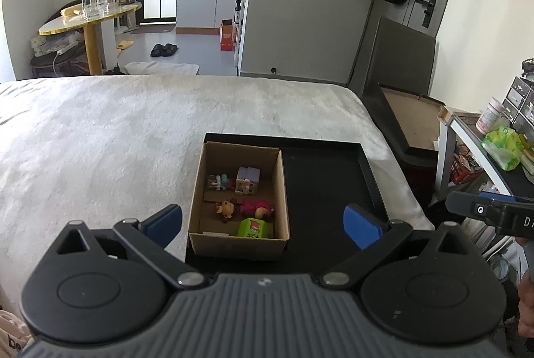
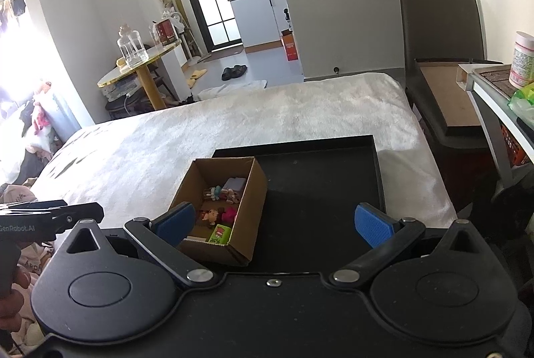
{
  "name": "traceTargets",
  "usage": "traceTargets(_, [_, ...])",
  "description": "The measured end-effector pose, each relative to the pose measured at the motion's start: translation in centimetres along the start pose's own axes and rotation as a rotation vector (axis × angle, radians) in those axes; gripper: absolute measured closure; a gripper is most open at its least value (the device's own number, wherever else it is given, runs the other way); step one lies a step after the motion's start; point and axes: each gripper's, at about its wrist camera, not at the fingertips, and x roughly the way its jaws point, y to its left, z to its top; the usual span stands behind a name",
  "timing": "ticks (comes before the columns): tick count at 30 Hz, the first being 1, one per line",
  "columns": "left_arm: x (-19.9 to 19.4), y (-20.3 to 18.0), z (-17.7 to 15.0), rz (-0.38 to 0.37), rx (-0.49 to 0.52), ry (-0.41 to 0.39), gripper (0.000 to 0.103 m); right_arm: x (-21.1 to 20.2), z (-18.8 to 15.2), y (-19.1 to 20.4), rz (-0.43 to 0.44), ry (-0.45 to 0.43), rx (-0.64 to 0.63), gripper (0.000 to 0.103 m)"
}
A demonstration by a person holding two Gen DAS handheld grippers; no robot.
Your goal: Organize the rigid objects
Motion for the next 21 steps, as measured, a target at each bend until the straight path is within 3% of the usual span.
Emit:
traceTargets(10, [-1.3,0.2,-0.4,0.024,0.015,-0.021,0.001,-1.1,-0.2,0.1,0.006,-0.015,0.025,0.0])
traceTargets(21, [-1.3,0.2,-1.7,0.053,0.034,0.007,0.001,-1.0,-1.2,0.0,0.022,0.02,0.021,0.0])
